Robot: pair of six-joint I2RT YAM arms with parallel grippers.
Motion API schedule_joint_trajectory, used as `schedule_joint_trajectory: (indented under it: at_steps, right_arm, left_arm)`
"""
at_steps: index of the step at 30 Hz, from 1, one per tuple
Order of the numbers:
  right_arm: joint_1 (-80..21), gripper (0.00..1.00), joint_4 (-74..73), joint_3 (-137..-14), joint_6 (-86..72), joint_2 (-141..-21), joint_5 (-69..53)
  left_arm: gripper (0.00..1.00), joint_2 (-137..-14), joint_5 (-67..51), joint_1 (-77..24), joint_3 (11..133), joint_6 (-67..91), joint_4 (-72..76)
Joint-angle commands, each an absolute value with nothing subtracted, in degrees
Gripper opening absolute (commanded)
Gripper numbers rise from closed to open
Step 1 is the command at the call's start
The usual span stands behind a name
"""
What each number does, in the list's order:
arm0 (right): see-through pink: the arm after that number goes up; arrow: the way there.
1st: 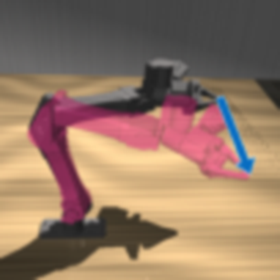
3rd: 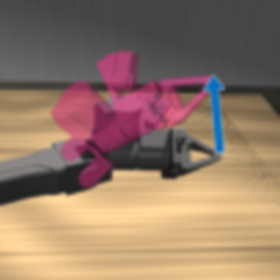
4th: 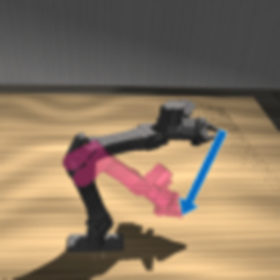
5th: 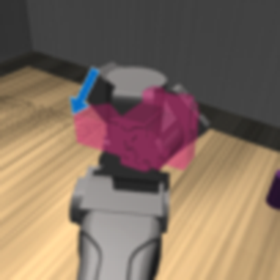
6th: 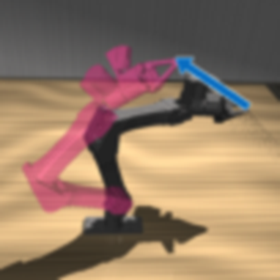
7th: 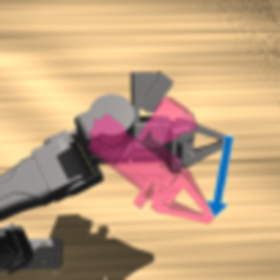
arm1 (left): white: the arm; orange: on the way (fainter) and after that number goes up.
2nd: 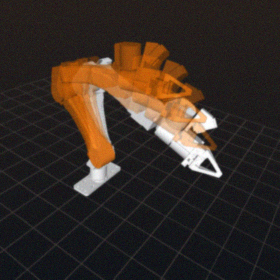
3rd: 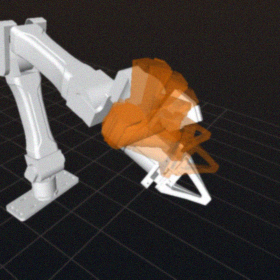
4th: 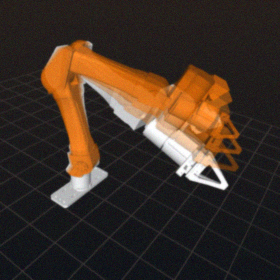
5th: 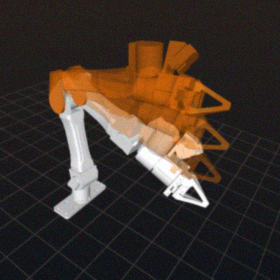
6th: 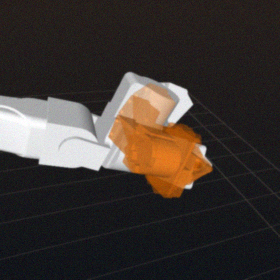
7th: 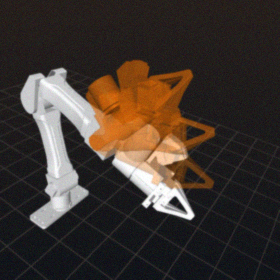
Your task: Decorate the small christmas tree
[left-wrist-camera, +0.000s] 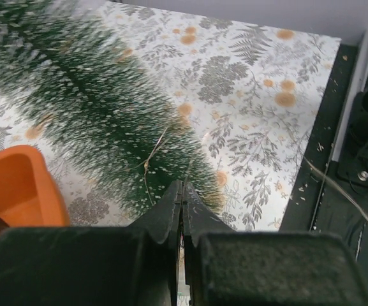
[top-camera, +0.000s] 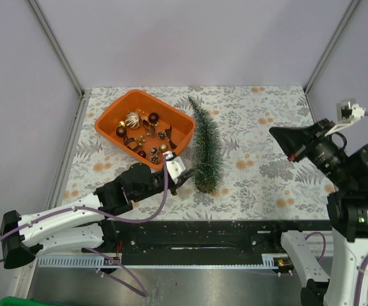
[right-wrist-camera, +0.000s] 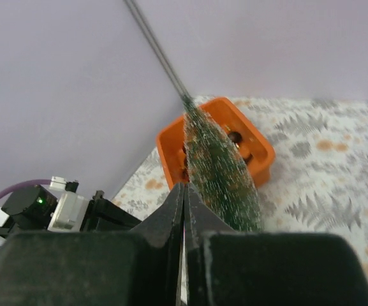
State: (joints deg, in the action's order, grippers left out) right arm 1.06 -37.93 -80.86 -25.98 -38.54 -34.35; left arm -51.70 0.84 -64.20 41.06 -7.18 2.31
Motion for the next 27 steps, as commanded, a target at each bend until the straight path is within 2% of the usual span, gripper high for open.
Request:
schedule_joint_trajectory:
  at_steps: [1,4,7,9,12,13,14,17,23,27]
  right_arm:
    - [0.70,0.00,-15.68,-81.74,-29.52,-45.95,-46.40]
    - [0.70,0.00,-7.66,-83.05,-31.63,-51.13,-47.81]
    - [0.27,0.00,-7.91,-84.99,-31.64,-54.31,-48.17]
    - [0.26,0.00,-8.43,-81.33,-31.03,-52.48,-47.03]
    - [-1.49,0.24,-12.73,-73.77,-28.57,-47.57,-45.70]
    - [-1.49,0.42,-15.88,-70.17,-27.35,-44.16,-44.83]
    - [-1.58,0.49,-16.87,-67.61,-27.07,-41.77,-44.13]
    - [-1.49,0.60,-19.33,-61.98,-27.33,-35.09,-42.63]
    - [-1.50,0.65,-23.99,-55.65,-30.67,-24.27,-45.70]
    - [-1.32,0.73,-22.77,-49.32,-33.83,-16.98,-49.38]
  left_arm:
    - [0.03,-49.48,2.73,-61.70,40.52,-2.64,7.56]
    - [0.04,-49.13,1.94,-60.74,40.43,-1.58,8.87]
    - [0.04,-48.96,1.49,-60.30,40.87,-2.02,10.11]
    - [0.05,-48.61,1.49,-59.68,41.39,-1.76,10.02]
    - [0.05,-48.16,1.50,-58.45,41.31,-0.27,9.32]
    - [0.06,-47.90,1.23,-57.66,40.79,2.69,8.79]
    - [0.06,-47.99,0.97,-57.22,40.61,4.20,8.62]
    - [0.06,-48.08,0.26,-55.90,40.17,8.07,8.35]
    - [0.06,-48.95,-2.02,-54.58,40.95,10.63,8.35]
    - [0.06,-49.92,-2.64,-54.40,41.75,10.55,8.35]
